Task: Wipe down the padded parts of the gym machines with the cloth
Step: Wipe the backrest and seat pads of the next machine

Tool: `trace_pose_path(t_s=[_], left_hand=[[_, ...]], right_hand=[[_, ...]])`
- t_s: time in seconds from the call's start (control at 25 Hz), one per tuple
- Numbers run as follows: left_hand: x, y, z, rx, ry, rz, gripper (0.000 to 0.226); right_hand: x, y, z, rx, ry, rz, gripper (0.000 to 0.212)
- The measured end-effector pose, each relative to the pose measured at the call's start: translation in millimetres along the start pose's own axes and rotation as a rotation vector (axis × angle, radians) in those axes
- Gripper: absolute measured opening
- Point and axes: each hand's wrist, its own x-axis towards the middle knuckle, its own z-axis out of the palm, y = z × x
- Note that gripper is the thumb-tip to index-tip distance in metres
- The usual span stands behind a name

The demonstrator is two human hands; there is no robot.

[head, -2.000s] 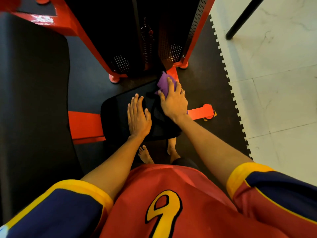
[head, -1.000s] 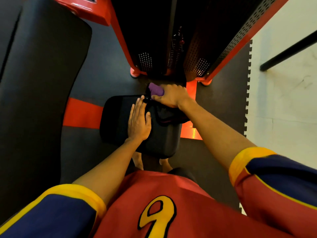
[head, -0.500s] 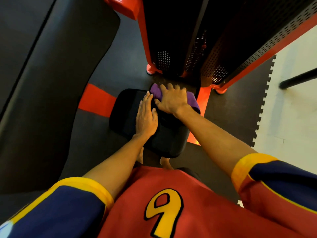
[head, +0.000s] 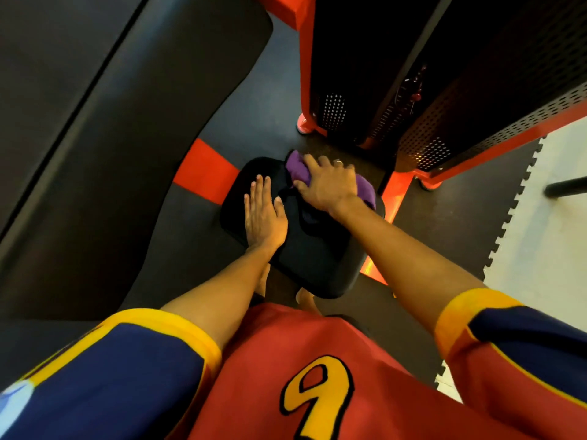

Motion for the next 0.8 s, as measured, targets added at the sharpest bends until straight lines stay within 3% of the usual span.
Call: trace_pose_path(t_s=[0.12,0.24,0.36,0.48,0.64,0.8], left_hand=[[-1,-2,-2,-0.021,0.02,-0.002,0.069],[-2,-5,2,-0.053,0.054,0.034,0.067],[0,-8,7,-0.075,0.12,0.025,0.058],[-1,-5,9,-0.052,0.128,0.016,0.056],[-1,-5,10,-0.06,0.165,0.008,0.067],[-2,-6,10,-0.06,0.161,0.019,0.061]], right_hand=[[-28,-13,21,-0.156,0.007,-0.178,0.076],[-49,28,22,-0.146,0.033,-0.406,0.08],[-25,39,6,-0.126,-0.046,-0.279,0.084],[14,-1,3,-0.101,-0.049,-0.166,0.082],[60,-42,1,-0.029,-0.061,-0.153,0.078],[49,-26,-5,-0.006,-0.075,-0.138,0.079]])
